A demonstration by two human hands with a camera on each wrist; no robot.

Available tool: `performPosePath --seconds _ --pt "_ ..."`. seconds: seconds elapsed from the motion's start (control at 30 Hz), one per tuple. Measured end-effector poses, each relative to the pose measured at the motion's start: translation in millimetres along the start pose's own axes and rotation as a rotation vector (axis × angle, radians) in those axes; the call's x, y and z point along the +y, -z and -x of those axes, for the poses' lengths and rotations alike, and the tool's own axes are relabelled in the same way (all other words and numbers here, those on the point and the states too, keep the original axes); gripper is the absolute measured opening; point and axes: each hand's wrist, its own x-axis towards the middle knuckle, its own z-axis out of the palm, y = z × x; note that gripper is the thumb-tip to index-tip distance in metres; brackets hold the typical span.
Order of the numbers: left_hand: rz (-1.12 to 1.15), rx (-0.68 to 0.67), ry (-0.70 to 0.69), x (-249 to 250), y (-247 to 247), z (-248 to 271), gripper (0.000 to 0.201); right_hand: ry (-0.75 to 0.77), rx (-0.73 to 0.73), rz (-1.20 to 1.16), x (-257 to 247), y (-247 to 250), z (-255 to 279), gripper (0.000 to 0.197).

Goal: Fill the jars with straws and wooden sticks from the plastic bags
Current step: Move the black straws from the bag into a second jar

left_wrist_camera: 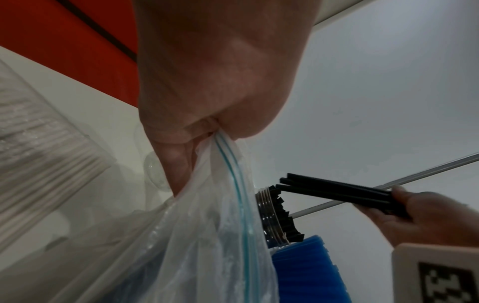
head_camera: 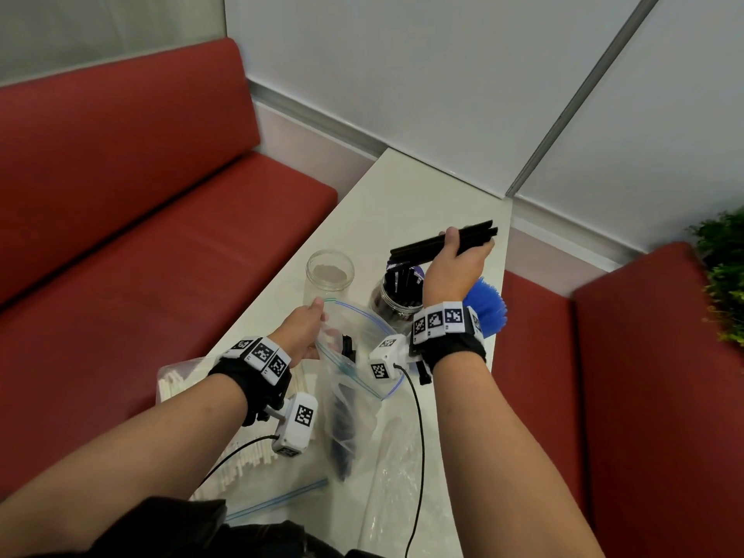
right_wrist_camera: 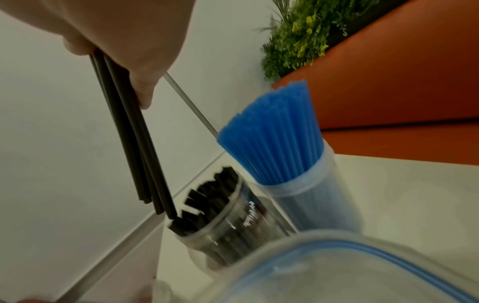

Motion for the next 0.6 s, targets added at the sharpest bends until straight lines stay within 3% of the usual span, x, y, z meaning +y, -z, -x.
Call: performPosePath --seconds 0.1,0.27,0.5,0.6 --pt "0.001 0.006 -0.007 0.4 0.4 -1.0 0.042 -0.039 0.038 -0.007 13.4 9.1 3.3 0.058" --pt "-0.005 0.004 -0.007 0.6 1.8 -1.8 0.041 0.027 0.04 0.061 9.8 17.7 -5.0 0.045" --pt "0.0 -0.009 0.005 2.1 -2.7 3.8 0.04 0.133 -0.193 0.341 -5.0 -1.3 -8.8 0.039" --pt "-0.007 0.004 0.002 2.8 -1.8 5.4 0.04 0.179 -0.214 0.301 -12.2 -11.5 -12.1 0.038"
